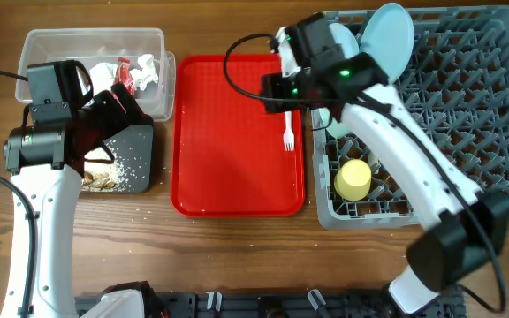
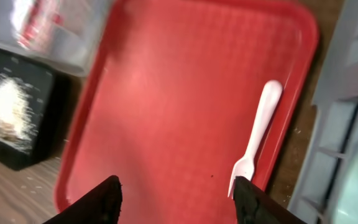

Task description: Sort waste into correct bins and load items into the dishwasher rack

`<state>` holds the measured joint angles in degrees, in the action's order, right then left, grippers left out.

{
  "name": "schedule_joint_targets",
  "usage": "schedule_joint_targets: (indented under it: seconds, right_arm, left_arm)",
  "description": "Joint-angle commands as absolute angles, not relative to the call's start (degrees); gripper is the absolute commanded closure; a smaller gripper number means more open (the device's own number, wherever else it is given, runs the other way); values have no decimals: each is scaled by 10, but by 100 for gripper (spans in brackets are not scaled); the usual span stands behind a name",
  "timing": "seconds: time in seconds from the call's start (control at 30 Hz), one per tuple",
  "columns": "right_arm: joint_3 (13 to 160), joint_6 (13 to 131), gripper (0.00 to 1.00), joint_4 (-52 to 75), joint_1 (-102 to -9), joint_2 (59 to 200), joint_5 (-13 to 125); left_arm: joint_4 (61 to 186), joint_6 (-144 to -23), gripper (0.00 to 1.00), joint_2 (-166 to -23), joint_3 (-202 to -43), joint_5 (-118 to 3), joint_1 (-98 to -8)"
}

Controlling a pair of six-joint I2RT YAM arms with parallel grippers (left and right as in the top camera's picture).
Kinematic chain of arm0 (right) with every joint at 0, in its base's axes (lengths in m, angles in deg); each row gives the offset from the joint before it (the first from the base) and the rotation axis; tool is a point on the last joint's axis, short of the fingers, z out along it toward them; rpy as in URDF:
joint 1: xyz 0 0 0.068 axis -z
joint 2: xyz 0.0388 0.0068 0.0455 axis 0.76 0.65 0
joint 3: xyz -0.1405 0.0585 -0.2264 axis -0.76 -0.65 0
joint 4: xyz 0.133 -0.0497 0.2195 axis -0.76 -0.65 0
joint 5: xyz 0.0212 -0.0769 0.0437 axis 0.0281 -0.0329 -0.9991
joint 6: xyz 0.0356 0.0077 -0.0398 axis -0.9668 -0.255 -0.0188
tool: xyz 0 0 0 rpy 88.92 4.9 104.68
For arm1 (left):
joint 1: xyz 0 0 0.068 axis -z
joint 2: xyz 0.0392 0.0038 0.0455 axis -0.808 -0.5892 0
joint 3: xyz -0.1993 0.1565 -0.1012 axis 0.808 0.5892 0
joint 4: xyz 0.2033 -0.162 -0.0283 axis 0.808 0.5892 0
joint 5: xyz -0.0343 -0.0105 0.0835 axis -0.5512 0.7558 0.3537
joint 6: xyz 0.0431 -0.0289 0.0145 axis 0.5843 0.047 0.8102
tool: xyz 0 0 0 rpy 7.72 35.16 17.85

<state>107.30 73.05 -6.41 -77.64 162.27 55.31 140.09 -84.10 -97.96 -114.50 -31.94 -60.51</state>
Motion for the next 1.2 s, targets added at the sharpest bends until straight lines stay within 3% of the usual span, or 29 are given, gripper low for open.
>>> schedule_joint_targets:
  seconds: [0.0, 0.2, 0.47, 1.07, 1.17]
  right_arm:
    - [1080, 737, 40, -56, -781, 1661, 578]
    - [1079, 768, 41, -48, -781, 1711, 619]
    - [1076, 701, 62, -43, -781, 1795, 659]
    - [1075, 693, 63, -14, -781, 1871, 731]
    - [1075, 694, 69, -19, -781, 1871, 732]
  left_arm:
    - [1400, -838, 0, -980, -1152, -314, -609]
    - [1400, -838, 0, -980, -1152, -314, -609]
    - [1400, -838, 0, -980, -1152, -314, -609]
    - [1400, -838, 0, -980, -1152, -314, -609]
    - [1400, -838, 0, -980, -1152, -314, -609]
